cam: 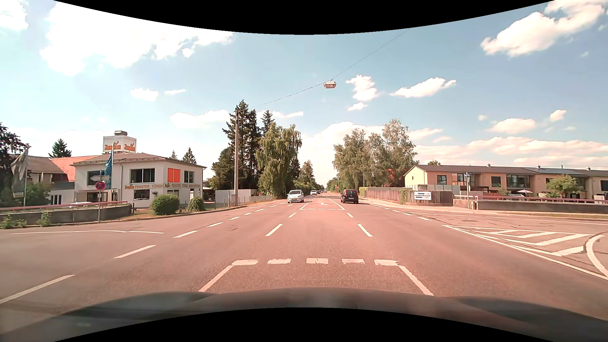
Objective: Follow the waypoints while adhering to traffic rules and regulations
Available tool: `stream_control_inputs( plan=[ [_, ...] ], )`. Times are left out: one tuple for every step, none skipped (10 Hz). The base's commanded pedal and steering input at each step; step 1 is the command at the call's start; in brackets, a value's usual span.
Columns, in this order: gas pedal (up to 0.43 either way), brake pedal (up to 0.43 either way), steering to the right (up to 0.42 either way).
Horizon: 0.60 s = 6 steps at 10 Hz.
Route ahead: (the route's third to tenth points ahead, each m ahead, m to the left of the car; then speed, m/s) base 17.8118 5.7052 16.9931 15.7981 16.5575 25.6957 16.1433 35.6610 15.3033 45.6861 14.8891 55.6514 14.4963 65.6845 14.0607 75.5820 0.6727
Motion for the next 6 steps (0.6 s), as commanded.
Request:
stream_control_inputs(
  plan=[
    [0.0, 0.134, -0.002],
    [0.0, 0.134, -0.003],
    [0.0, 0.134, -0.002],
    [0.0, 0.134, -0.002],
    [0.0, 0.14, -0.002],
    [0.0, 0.14, -0.002]
  ],
)
